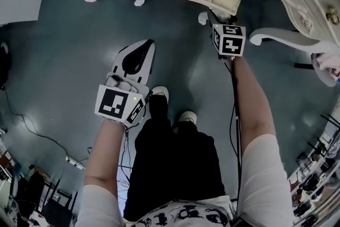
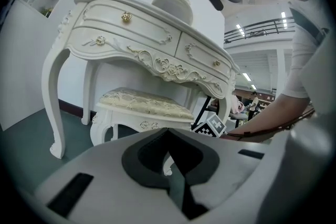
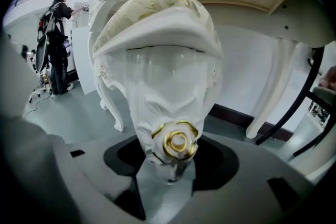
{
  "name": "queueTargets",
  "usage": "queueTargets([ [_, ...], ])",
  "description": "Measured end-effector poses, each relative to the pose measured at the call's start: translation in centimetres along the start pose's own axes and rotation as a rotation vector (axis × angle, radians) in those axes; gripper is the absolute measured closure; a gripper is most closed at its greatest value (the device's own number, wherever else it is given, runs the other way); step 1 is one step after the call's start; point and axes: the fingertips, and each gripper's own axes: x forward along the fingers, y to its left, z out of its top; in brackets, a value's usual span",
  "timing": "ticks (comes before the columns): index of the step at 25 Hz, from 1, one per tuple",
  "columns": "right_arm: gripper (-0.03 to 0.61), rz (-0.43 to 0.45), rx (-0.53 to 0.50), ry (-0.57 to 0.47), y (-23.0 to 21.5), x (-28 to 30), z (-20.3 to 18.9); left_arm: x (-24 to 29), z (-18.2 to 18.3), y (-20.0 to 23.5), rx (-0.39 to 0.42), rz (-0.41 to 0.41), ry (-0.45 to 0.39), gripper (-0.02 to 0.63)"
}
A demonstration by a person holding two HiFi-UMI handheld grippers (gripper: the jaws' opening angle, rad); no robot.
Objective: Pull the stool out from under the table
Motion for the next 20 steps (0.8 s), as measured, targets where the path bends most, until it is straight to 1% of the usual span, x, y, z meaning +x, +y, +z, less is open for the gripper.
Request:
queueTargets([
  [6,0.314,0.005,0.009,0.045,1.3,-2.0,-2.1,-1.9,-1.0,-2.2,-0.010,-0.007,0.050,0.597],
  [10,0.314,0.026,-0.013,0.067,1.8,-3.9,-3.6,-3.2,-1.1,-3.5,-0.025,0.005,0.044,0.597],
  [13,0.314,0.047,-0.017,0.088,3.1,-5.4,-5.1,-4.8,-1.2,-4.6,-0.032,0.017,0.044,0.597],
  [20,0.314,0.074,-0.038,0.081,5.4,-9.2,-7.7,-8.1,-2.1,-6.9,-0.042,0.030,0.047,0.597],
])
